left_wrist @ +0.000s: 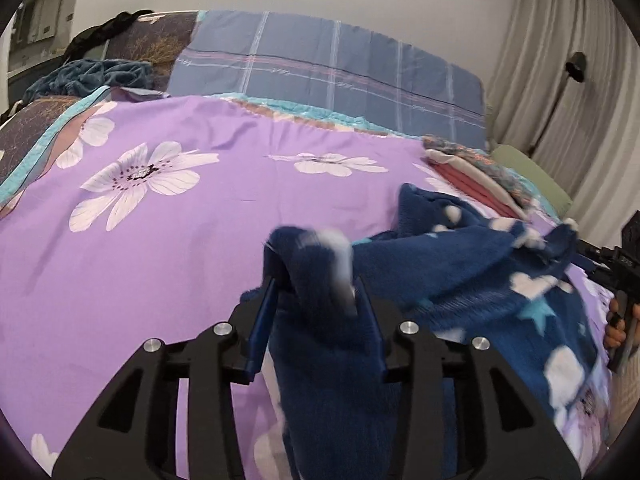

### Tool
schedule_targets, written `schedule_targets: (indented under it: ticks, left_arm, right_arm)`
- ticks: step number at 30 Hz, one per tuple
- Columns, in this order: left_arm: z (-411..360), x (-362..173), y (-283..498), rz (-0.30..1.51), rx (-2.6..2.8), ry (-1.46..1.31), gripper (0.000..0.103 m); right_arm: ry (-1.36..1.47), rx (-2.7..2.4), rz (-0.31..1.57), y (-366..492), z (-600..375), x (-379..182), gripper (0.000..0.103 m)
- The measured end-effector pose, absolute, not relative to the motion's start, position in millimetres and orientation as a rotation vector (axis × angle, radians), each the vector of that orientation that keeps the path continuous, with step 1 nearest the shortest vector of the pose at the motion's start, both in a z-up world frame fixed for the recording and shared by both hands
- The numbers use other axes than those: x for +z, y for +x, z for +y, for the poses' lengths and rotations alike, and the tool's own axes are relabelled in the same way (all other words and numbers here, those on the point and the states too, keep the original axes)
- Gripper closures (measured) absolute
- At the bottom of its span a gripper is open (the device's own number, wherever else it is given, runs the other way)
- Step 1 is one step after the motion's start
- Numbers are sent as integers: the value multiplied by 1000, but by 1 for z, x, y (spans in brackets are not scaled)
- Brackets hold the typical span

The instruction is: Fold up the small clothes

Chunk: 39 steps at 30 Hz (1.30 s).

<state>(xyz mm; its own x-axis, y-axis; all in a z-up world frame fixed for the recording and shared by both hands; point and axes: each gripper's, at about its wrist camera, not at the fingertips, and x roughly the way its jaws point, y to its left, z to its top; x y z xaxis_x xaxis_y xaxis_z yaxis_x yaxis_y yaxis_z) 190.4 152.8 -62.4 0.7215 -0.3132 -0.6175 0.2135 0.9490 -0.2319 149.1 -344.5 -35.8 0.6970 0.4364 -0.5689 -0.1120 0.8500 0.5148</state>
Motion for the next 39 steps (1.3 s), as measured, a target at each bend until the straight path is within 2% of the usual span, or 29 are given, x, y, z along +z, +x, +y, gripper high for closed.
schedule_targets:
  ticks: [6, 7, 9, 14, 18, 21, 22, 23, 24, 25, 28, 31, 32, 33, 34, 35, 36, 37, 38, 39]
  left_arm:
    - [138, -47, 166, 694, -349, -42, 62]
    - [133, -47, 165, 692, -334, 11, 61]
    - [127, -51, 164, 696, -295, 109, 51]
    - [135, -61, 179, 712, -213, 207, 47]
    - [134, -74, 210, 745, -221, 259, 47]
    - [137, -75, 240, 754, -325, 150, 47]
    - [140, -74, 252, 761, -344, 88, 47]
    - [146, -74, 264, 770, -373, 2, 52]
    - [152, -74, 272, 780, -404, -83, 77]
    - [163, -76, 285, 797, -441, -211, 91]
    - [176, -81, 296, 810, -412, -322, 94]
    - [175, -91, 298, 842, -405, -320, 93]
    - [174, -94, 298, 851, -410, -316, 92]
    - [173, -96, 298, 866, -414, -327, 85]
    - [173, -98, 301, 886, -425, -351, 78]
    - [173, -99, 301, 899, -428, -368, 63]
    - [172, -100, 303, 902, -421, -375, 62]
    - [171, -100, 304, 899, -413, -369, 64]
    - [168, -97, 304, 887, -406, -353, 87]
    - [167, -93, 302, 875, -411, -351, 94]
  right_arm:
    - [219, 239, 747, 135, -334, -29, 50]
    - [166, 214, 753, 135, -332, -31, 47]
    - [60, 203, 761, 138, -329, -36, 41]
    - [-120, 204, 772, 160, -329, -48, 32]
    - [-143, 267, 783, 183, -324, -54, 28]
    - [-50, 329, 785, 204, -323, -51, 28]
    - [2, 336, 787, 212, -327, -50, 34]
    - [95, 351, 814, 224, -334, -52, 59]
    - [186, 364, 847, 234, -340, -55, 72]
    - [297, 369, 886, 244, -349, -60, 88]
    - [574, 359, 950, 264, -378, -83, 89]
    - [587, 358, 956, 265, -381, -91, 87]
    - [593, 365, 954, 263, -382, -93, 79]
    - [607, 365, 954, 263, -383, -94, 74]
    - [618, 369, 952, 263, -385, -94, 59]
    - [644, 380, 948, 264, -387, -95, 50]
    - [662, 390, 943, 265, -388, -95, 50]
    - [671, 399, 942, 267, -388, -95, 50]
    - [671, 401, 949, 270, -386, -94, 64]
    - [663, 398, 954, 271, -385, -93, 78]
